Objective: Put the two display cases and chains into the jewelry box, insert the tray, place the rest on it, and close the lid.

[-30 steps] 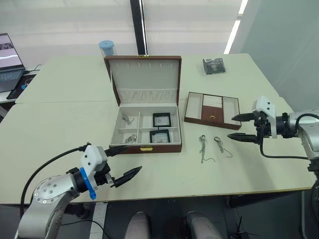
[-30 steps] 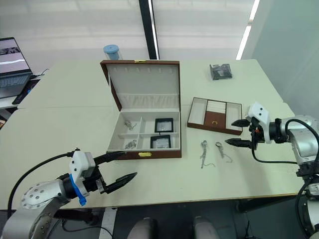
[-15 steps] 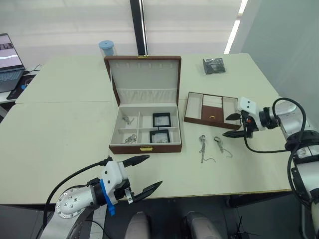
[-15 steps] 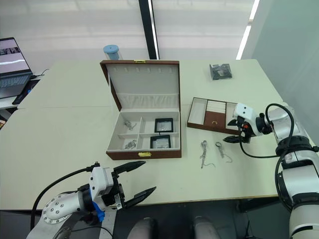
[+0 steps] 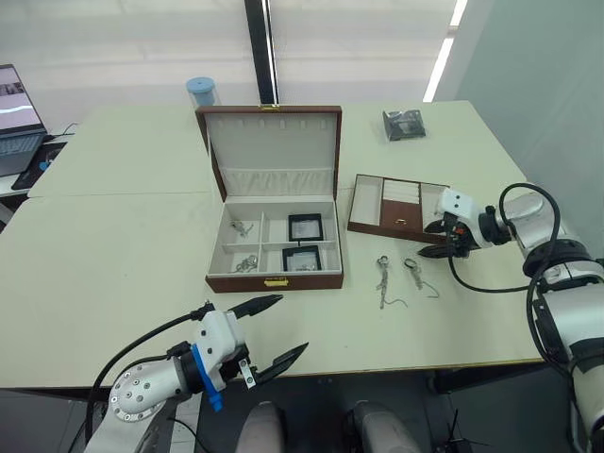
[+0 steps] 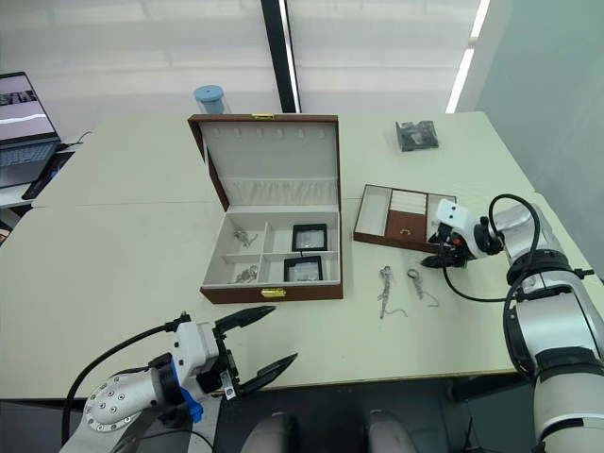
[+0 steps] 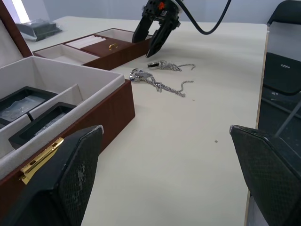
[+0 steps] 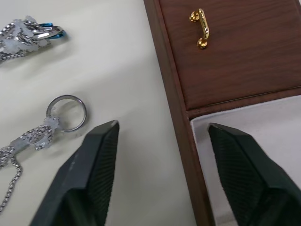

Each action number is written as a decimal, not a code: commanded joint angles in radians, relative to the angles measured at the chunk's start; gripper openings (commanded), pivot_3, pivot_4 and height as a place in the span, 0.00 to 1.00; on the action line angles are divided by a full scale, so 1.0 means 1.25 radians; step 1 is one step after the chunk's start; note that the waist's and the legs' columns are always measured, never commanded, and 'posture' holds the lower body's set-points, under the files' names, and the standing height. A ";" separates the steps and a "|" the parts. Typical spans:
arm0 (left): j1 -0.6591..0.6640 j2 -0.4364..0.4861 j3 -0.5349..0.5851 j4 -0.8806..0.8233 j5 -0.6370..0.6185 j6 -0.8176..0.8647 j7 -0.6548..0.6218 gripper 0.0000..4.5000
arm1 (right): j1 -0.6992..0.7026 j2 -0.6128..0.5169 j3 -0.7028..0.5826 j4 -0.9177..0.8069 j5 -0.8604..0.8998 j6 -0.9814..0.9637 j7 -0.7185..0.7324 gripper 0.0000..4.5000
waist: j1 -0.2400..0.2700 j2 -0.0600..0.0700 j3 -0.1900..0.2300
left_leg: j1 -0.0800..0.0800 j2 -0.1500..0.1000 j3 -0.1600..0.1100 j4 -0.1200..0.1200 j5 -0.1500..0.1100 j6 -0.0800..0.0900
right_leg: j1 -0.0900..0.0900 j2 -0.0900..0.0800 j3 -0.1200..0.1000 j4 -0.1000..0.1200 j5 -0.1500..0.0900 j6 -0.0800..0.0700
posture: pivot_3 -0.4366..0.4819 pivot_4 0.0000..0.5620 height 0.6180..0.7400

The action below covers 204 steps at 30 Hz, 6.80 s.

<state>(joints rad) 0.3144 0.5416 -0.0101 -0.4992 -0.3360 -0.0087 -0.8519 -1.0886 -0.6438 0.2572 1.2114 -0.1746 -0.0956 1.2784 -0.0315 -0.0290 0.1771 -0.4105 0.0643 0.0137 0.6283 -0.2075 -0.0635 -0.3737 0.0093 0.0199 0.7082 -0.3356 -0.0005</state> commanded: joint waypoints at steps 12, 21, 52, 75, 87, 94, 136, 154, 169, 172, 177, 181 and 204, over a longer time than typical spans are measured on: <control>0.019 0.000 -0.004 0.007 -0.004 -0.039 0.000 1.00 | -0.018 -0.005 -0.014 0.021 -0.029 -0.008 -0.041 0.00 | 0.000 0.000 0.000 | 0.000 0.000 0.000 0.000 0.000 0.000 | 0.000 0.000 0.000 0.000 0.000 0.000 | 0.48 0.27 1.00; -0.013 -0.005 -0.008 0.029 -0.009 -0.044 -0.001 1.00 | -0.016 -0.031 -0.068 -0.029 0.006 0.071 -0.029 0.00 | 0.001 0.000 0.000 | 0.000 0.000 0.000 0.000 0.000 0.000 | 0.000 -0.001 0.000 0.000 0.000 0.000 | 0.48 0.27 1.00; -0.063 -0.018 0.007 0.061 -0.042 -0.024 0.013 1.00 | 0.475 -0.312 -0.150 -1.230 0.296 0.683 0.034 0.00 | -0.001 0.005 0.003 | 0.001 -0.001 -0.002 0.000 0.000 0.000 | 0.000 0.002 0.001 0.001 0.000 0.001 | 0.48 0.27 1.00; 0.200 -0.133 0.052 -0.090 0.028 -0.058 0.231 1.00 | 0.133 -0.052 0.198 -1.177 0.253 0.772 -0.035 0.00 | -0.002 0.005 0.003 | 0.000 0.000 -0.004 0.000 0.000 0.000 | -0.001 0.002 0.001 0.000 0.000 0.000 | 0.48 0.27 1.00; 0.277 -0.220 0.079 -0.056 0.059 -0.158 0.299 1.00 | -0.010 0.161 0.279 -1.006 0.210 0.828 -0.120 0.00 | 0.000 0.004 0.003 | -0.005 0.000 -0.004 0.001 0.000 0.000 | -0.005 0.001 0.000 0.001 0.000 0.000 | 0.48 0.27 1.00; 0.306 -0.236 0.093 -0.066 0.062 -0.176 0.323 1.00 | -0.013 0.168 0.307 -1.021 0.222 0.831 -0.093 0.00 | -0.001 0.004 0.003 | -0.005 0.000 -0.005 0.001 0.000 0.000 | -0.006 0.001 -0.001 0.001 0.000 0.000 | 0.48 0.27 1.00; 0.281 -0.233 0.024 -0.093 0.084 -0.139 0.357 1.00 | -0.051 0.229 0.345 -0.982 0.217 0.885 -0.118 0.00 | -0.003 0.004 0.003 | -0.005 0.001 -0.005 0.001 0.000 0.000 | -0.006 0.002 0.000 0.002 0.000 0.000 | 0.48 0.27 1.00; 0.263 -0.228 0.020 -0.121 0.083 -0.094 0.366 1.00 | -0.043 0.197 0.361 -0.989 0.212 0.873 -0.101 0.00 | -0.001 0.004 0.003 | -0.005 0.000 -0.005 0.001 0.000 0.000 | -0.007 0.002 0.000 0.002 0.000 0.000 | 0.48 0.27 1.00; 0.254 -0.224 0.024 -0.132 0.080 -0.072 0.365 1.00 | -0.030 0.190 0.369 -0.993 0.208 0.844 -0.100 0.23 | -0.002 0.004 0.003 | -0.005 0.001 -0.005 0.001 0.000 0.000 | -0.007 0.002 0.000 0.002 0.000 0.000 | 0.48 0.27 1.00; 0.254 -0.223 0.026 -0.132 0.080 -0.072 0.364 1.00 | -0.032 0.186 0.358 -1.000 0.215 0.844 -0.094 0.42 | -0.002 0.004 0.003 | -0.005 0.001 -0.005 0.001 0.000 0.000 | -0.007 0.002 0.000 0.002 0.000 0.000 | 0.48 0.27 1.00; 0.251 -0.221 0.029 -0.128 0.076 -0.073 0.361 1.00 | -0.047 0.186 0.326 -1.001 0.236 0.853 -0.091 0.70 | -0.002 0.004 0.003 | -0.005 0.001 -0.005 0.001 0.000 0.000 | -0.007 0.002 0.000 0.002 0.000 0.000 | 0.48 0.27 1.00; 0.247 -0.219 0.034 -0.124 0.073 -0.073 0.358 1.00 | -0.055 0.178 0.307 -1.011 0.250 0.858 -0.083 0.99 | -0.002 0.004 0.003 | -0.006 0.001 -0.005 0.001 0.000 0.000 | -0.007 0.002 0.000 0.002 0.000 0.000 | 0.48 0.27 1.00; 0.218 -0.188 0.057 -0.115 0.046 -0.055 0.340 1.00 | 0.107 0.417 0.042 -0.866 0.338 0.554 -0.269 0.29 | -0.002 0.003 0.003 | -0.006 0.000 -0.004 0.000 0.000 0.000 | -0.008 0.002 0.000 0.003 0.000 0.000 | 0.48 0.27 1.00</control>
<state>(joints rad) 0.5891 0.3000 0.0500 -0.6213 -0.2681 -0.0751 -0.4246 -0.9709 -0.1314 0.3199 0.1211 0.2502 0.6588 0.9531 -0.0335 -0.0250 0.1805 -0.4185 0.0650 0.0088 0.6287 -0.2077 -0.0632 -0.3838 0.0118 0.0203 0.7118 -0.3356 -0.0005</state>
